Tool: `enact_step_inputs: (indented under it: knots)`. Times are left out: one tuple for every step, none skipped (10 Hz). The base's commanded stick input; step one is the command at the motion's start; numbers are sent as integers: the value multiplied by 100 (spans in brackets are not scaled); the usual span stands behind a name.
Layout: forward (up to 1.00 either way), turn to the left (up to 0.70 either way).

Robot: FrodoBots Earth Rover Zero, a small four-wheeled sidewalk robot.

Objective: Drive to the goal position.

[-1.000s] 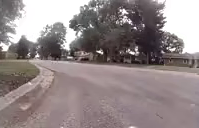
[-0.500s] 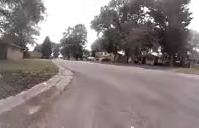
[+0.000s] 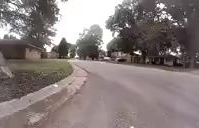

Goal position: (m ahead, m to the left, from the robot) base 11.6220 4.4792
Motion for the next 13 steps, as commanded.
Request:
enact_step_inputs:
  knots:
    - [70,0]
    - [70,0]
    - [70,0]
    - [70,0]
    - [70,-1]
    - [70,-6]
    - [70,-17]
    - [70,-35]
    - [70,-35]
    - [70,-35]
    - [70,0]
    - [70,0]
    - [70,0]
